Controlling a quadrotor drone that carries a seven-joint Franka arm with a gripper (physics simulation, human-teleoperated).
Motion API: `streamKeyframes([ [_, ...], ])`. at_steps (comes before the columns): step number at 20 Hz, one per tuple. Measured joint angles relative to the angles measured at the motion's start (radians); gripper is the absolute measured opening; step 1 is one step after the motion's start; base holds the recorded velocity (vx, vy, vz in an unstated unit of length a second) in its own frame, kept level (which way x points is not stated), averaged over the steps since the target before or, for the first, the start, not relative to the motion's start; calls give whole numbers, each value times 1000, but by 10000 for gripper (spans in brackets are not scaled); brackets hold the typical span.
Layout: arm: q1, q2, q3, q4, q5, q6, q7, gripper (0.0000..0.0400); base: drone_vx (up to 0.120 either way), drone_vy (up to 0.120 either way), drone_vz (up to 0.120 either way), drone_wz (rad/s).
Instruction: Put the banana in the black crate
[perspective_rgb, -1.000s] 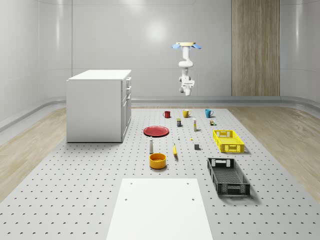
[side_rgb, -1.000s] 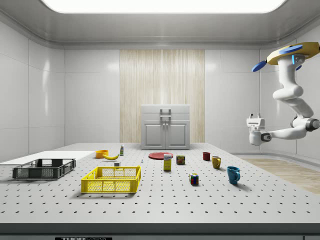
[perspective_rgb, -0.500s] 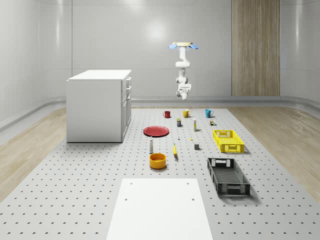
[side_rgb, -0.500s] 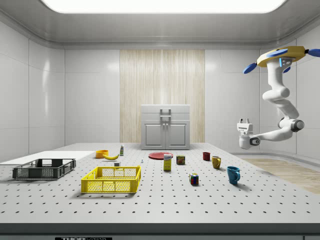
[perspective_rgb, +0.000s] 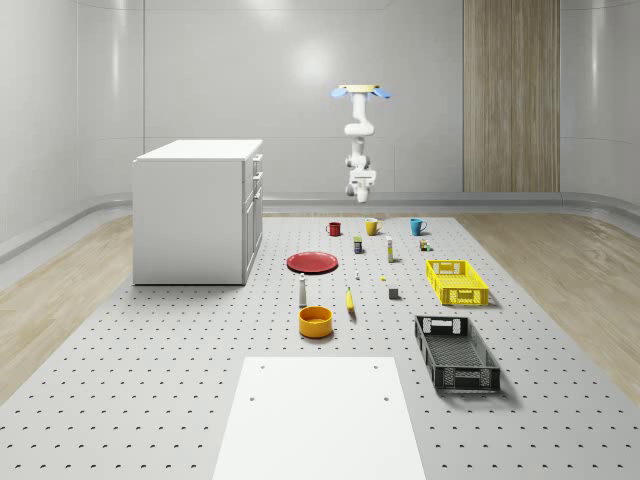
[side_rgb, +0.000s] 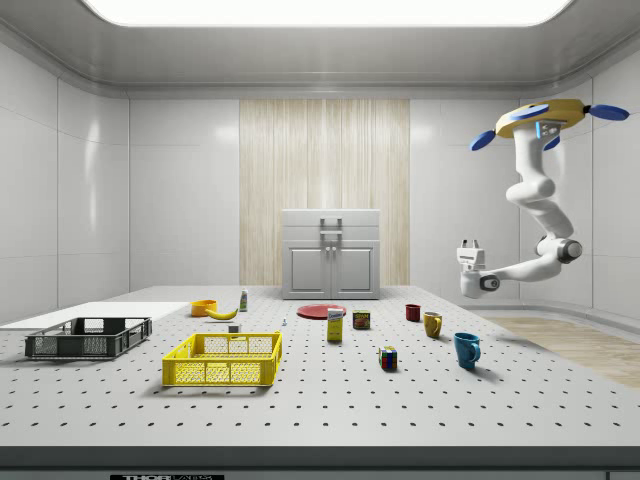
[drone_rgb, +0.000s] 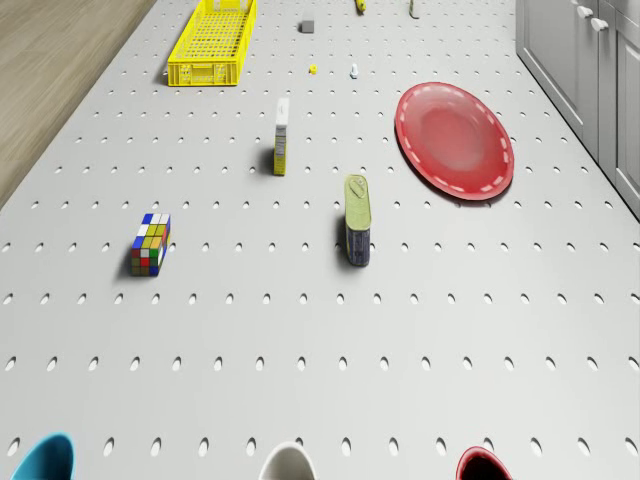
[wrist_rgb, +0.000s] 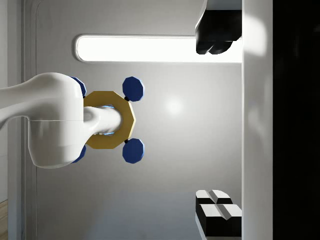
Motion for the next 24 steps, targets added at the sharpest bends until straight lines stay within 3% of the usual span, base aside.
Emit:
streamKeyframes([
  [17, -2, -8, 3, -6, -3, 11, 0, 400, 120, -120, 0, 0],
  [24, -4, -11, 9, -9, -11, 16, 1, 400, 120, 0, 0, 0],
])
